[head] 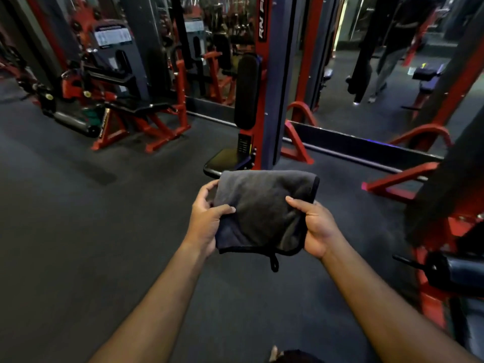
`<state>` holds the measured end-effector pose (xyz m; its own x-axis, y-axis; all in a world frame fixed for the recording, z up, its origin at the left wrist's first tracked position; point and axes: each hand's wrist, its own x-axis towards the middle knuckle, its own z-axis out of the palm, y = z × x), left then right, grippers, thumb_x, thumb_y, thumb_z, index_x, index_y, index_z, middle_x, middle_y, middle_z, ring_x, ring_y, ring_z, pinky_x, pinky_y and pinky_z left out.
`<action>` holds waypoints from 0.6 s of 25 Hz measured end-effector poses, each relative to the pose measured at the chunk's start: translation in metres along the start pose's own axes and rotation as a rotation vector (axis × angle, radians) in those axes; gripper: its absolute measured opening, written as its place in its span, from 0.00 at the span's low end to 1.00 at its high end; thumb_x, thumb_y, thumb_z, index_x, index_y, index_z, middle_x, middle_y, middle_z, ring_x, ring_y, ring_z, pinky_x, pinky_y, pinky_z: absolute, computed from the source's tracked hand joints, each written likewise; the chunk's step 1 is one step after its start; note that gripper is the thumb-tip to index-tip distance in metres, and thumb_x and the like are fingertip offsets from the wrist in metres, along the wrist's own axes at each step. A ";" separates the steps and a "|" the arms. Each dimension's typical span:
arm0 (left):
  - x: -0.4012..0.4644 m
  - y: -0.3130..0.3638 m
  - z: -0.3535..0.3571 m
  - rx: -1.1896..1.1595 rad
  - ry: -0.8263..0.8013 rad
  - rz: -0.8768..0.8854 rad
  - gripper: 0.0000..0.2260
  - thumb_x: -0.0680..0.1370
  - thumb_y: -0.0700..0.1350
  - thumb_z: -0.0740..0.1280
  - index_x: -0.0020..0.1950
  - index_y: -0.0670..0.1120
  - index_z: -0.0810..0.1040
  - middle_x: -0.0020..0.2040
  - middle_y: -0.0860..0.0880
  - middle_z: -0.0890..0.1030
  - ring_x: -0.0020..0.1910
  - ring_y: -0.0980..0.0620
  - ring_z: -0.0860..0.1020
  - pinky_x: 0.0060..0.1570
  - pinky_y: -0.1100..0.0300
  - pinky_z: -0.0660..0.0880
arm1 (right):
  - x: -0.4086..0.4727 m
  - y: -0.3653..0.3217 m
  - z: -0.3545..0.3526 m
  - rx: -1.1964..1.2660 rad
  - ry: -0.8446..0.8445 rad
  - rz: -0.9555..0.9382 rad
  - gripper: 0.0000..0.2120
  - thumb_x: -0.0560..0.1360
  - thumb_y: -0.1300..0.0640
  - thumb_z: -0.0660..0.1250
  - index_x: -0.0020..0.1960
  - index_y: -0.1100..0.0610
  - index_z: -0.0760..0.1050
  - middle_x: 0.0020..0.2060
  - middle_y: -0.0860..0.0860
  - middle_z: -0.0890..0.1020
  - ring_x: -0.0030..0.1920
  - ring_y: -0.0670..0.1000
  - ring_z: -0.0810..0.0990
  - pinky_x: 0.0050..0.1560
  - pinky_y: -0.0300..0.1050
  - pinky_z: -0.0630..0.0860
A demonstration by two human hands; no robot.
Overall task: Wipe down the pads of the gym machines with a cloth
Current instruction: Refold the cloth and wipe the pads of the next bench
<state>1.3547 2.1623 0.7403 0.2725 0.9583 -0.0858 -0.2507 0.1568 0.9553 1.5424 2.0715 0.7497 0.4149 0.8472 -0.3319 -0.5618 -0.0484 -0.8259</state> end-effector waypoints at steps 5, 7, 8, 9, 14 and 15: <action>0.147 0.010 0.022 -0.081 0.082 -0.020 0.27 0.68 0.27 0.69 0.65 0.46 0.75 0.55 0.42 0.83 0.50 0.48 0.83 0.45 0.52 0.79 | 0.153 -0.063 0.044 -0.085 -0.050 0.026 0.14 0.75 0.66 0.68 0.60 0.64 0.79 0.53 0.63 0.84 0.53 0.62 0.84 0.54 0.60 0.81; 0.208 0.005 0.025 -0.050 0.127 -0.011 0.27 0.68 0.27 0.69 0.63 0.47 0.76 0.55 0.43 0.83 0.51 0.48 0.82 0.47 0.53 0.79 | 0.211 -0.074 0.061 -0.075 -0.054 0.041 0.14 0.75 0.66 0.68 0.60 0.64 0.79 0.53 0.63 0.84 0.54 0.62 0.84 0.56 0.60 0.80; 0.241 0.003 0.026 -0.021 0.148 0.006 0.26 0.68 0.27 0.69 0.61 0.48 0.77 0.56 0.44 0.83 0.52 0.48 0.81 0.48 0.53 0.79 | 0.241 -0.078 0.068 -0.073 -0.051 0.048 0.14 0.75 0.66 0.68 0.60 0.64 0.79 0.52 0.63 0.84 0.54 0.62 0.83 0.57 0.61 0.79; 0.273 0.001 0.028 0.026 0.168 0.038 0.25 0.68 0.27 0.69 0.59 0.50 0.77 0.55 0.45 0.83 0.54 0.49 0.81 0.49 0.54 0.79 | 0.272 -0.080 0.077 -0.077 -0.053 0.048 0.13 0.75 0.66 0.68 0.59 0.64 0.79 0.52 0.62 0.85 0.54 0.61 0.84 0.58 0.60 0.79; 0.435 -0.008 0.033 0.234 0.274 0.186 0.31 0.69 0.28 0.69 0.61 0.60 0.70 0.50 0.48 0.82 0.50 0.50 0.82 0.50 0.52 0.80 | 0.426 -0.093 0.135 -0.195 0.008 -0.093 0.06 0.75 0.68 0.69 0.49 0.60 0.81 0.46 0.58 0.87 0.49 0.57 0.85 0.55 0.53 0.80; 0.469 -0.007 0.034 0.292 0.275 0.229 0.31 0.69 0.28 0.69 0.61 0.60 0.68 0.50 0.48 0.80 0.50 0.50 0.81 0.51 0.51 0.79 | 0.457 -0.100 0.146 -0.208 0.039 -0.125 0.06 0.75 0.68 0.69 0.47 0.58 0.80 0.43 0.56 0.87 0.48 0.55 0.85 0.54 0.53 0.80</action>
<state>1.5153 2.6023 0.7029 -0.0257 0.9944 0.1030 0.0070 -0.1028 0.9947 1.6836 2.5408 0.7475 0.5013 0.8329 -0.2347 -0.3463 -0.0555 -0.9365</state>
